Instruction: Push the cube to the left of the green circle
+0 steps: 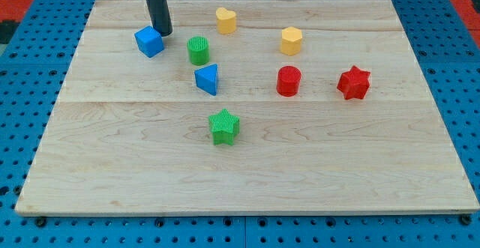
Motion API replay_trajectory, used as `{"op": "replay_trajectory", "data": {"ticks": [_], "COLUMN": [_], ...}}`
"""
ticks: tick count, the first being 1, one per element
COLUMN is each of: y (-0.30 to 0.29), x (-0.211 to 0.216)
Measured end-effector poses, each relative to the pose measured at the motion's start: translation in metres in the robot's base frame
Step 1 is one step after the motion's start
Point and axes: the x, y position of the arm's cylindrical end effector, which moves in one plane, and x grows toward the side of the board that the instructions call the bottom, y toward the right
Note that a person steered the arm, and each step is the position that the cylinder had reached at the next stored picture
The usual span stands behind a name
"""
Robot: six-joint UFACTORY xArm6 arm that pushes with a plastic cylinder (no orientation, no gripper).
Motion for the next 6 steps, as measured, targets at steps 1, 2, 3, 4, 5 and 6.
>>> {"op": "replay_trajectory", "data": {"ticks": [1,2,3,4,5,6], "y": [0.004,0.008,0.008,0.008,0.007,-0.017], "x": [0.0,0.001,0.017,0.042,0.015,0.006]}}
